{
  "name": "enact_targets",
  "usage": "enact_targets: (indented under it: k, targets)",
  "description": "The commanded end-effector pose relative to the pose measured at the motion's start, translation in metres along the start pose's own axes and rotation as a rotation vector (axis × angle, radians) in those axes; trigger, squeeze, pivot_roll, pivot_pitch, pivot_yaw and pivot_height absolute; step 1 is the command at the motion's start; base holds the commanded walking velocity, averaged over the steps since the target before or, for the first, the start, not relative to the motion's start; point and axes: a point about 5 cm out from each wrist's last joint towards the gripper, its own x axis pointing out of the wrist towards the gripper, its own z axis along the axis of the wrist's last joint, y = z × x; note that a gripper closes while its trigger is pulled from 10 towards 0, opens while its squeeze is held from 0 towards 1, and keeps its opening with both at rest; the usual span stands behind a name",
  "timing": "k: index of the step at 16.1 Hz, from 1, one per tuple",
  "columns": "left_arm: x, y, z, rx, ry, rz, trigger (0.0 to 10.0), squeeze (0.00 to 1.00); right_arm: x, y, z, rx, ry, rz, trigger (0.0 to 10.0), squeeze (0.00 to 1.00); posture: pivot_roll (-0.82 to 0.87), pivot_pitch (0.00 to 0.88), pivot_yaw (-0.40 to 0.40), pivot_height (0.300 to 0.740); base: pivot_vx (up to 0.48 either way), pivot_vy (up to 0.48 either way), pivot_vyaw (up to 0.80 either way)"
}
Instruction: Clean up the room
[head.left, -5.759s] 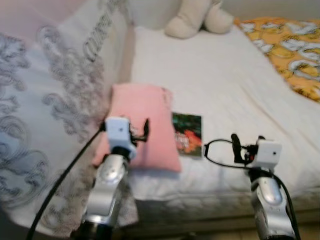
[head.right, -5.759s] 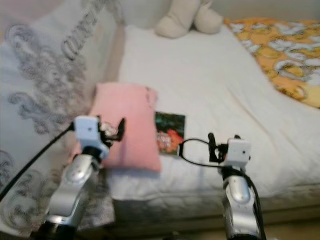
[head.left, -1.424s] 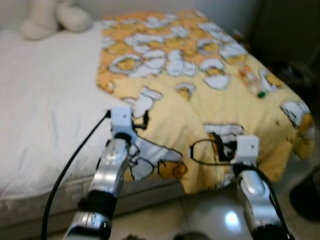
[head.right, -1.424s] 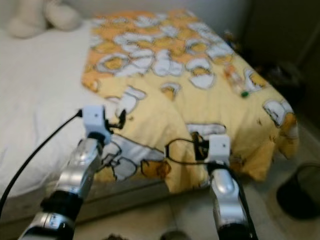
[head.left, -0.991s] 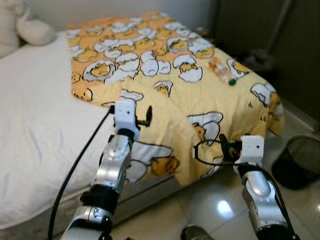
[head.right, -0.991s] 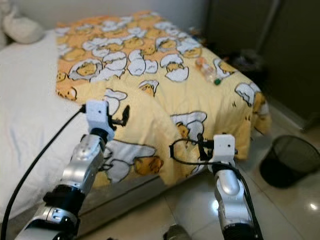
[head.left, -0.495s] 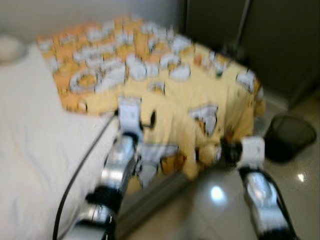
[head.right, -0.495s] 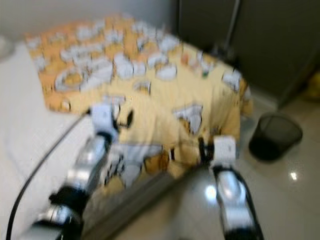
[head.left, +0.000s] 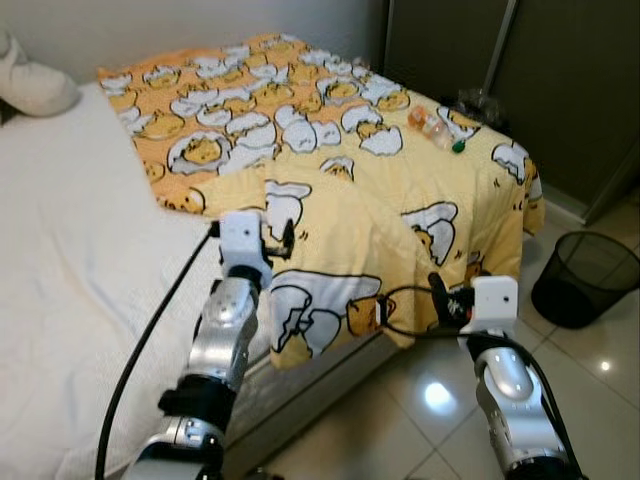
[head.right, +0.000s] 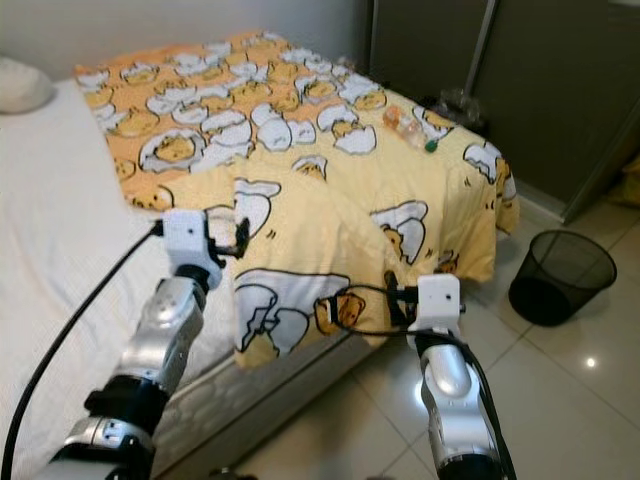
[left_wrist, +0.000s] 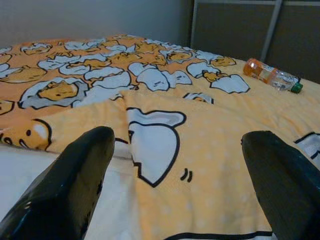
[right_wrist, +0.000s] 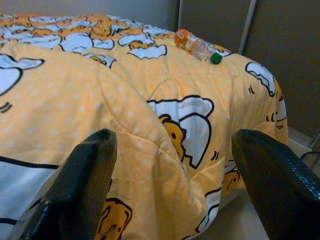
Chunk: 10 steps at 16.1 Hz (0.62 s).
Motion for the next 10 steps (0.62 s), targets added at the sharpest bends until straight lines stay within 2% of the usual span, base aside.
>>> enact_targets:
  k: [1, 3, 8, 10]
  targets:
    - [0.0007, -0.0007, 0.0045, 0.028, -0.021, -0.016, 10.0, 0.0, 0.0015, -0.0003, 0.0055, 0.008, -0.028, -0.006, 10.0, 0.0, -0.2, 0.0, 0.083, 0.74, 0.0, 0.446, 0.0]
    - [0.0013, -0.0053, 0.0041, 0.056, -0.012, -0.046, 10.0, 0.0, 0.0007, 0.0022, 0.0051, 0.008, -0.028, 0.004, 10.0, 0.0, -0.2, 0.0, 0.083, 0.74, 0.403, 0.126, 0.0]
    - [0.0011, -0.0094, 0.0053, 0.059, -0.023, -0.054, 10.0, 0.0, -0.0007, 0.0018, 0.0046, 0.01, -0.023, 0.009, 10.0, 0.0, -0.21, 0.0, 0.085, 0.74, 0.438, 0.0, 0.0]
    - [-0.0001, -0.0085, 0.0071, 0.037, -0.035, -0.046, 10.0, 0.0, -0.0018, 0.0014, 0.0024, 0.01, -0.015, 0.011, 10.0, 0.0, -0.21, 0.0, 0.085, 0.74, 0.0, 0.0, 0.0]
